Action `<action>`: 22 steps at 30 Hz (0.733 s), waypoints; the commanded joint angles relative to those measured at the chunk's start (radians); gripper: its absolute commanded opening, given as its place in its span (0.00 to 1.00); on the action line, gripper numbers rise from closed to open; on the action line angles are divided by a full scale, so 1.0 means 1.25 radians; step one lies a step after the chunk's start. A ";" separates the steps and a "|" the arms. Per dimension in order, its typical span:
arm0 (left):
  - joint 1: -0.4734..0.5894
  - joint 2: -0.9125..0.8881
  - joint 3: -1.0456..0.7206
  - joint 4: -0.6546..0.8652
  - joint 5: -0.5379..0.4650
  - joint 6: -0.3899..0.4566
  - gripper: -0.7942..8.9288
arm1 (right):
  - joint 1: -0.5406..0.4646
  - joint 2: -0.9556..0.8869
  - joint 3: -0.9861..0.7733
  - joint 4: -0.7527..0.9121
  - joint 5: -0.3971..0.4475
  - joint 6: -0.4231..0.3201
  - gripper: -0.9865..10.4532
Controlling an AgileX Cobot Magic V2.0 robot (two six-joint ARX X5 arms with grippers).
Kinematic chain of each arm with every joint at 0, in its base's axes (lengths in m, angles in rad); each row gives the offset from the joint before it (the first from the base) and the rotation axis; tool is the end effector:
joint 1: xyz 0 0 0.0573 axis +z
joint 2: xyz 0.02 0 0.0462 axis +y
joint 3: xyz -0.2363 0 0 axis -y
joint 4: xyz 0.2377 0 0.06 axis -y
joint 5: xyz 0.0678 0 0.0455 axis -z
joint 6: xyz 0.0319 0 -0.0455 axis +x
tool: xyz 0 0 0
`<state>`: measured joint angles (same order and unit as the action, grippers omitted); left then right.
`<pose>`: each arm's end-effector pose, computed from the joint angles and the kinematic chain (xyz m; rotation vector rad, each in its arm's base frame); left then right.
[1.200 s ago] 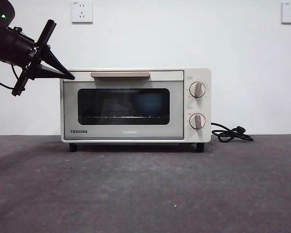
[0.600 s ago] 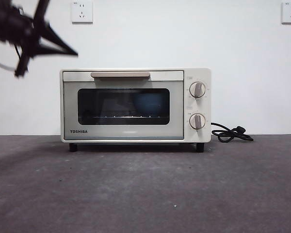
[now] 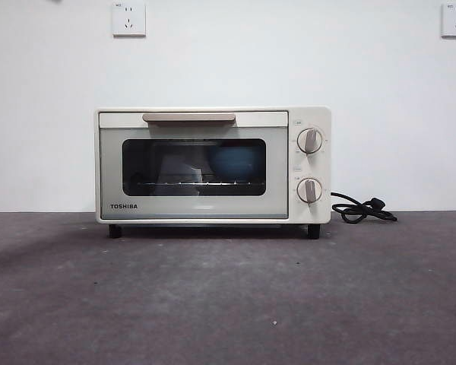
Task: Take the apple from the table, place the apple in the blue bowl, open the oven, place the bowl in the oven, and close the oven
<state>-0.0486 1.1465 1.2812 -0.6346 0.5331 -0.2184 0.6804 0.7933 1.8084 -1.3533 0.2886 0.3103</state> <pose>0.2328 -0.0276 0.3646 -0.3295 0.5535 -0.5145 0.0224 0.0064 0.4728 0.1455 0.3575 0.3368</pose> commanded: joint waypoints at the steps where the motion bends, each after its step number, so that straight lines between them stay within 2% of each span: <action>1: -0.003 -0.056 0.001 0.006 -0.002 0.016 0.08 | 0.001 -0.003 -0.005 -0.018 0.003 0.003 0.09; 5: -0.003 -0.112 0.001 0.005 -0.002 0.037 0.08 | 0.001 -0.003 -0.005 -0.018 0.003 0.003 0.09; 9: -0.002 -0.132 0.001 0.007 -0.005 0.203 0.08 | 0.001 -0.003 -0.005 -0.018 0.003 0.003 0.09; 13: -0.003 -0.163 -0.040 0.007 -0.019 0.434 0.08 | 0.001 -0.003 -0.005 -0.018 0.003 0.003 0.09; 14: -0.003 -0.184 -0.068 0.029 -0.004 0.460 0.08 | 0.001 -0.003 -0.005 -0.018 0.003 0.003 0.09; 16: -0.004 -0.253 -0.162 0.110 0.039 0.470 0.08 | 0.001 -0.003 -0.005 -0.018 0.003 0.003 0.09; 18: -0.002 -0.333 -0.271 0.190 0.056 0.451 0.08 | 0.001 -0.003 -0.005 -0.018 0.003 0.003 0.09; 20: 0.002 -0.415 -0.384 0.266 0.032 0.423 0.08 | 0.001 -0.001 -0.005 -0.018 0.003 0.003 0.09; 22: 0.007 -0.493 -0.487 0.316 -0.045 0.401 0.08 | 0.001 0.001 -0.005 -0.018 0.004 0.003 0.09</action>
<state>-0.0463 0.5701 0.7578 -0.2604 0.5236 0.3004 0.6804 0.7933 1.8084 -1.3533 0.2890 0.3103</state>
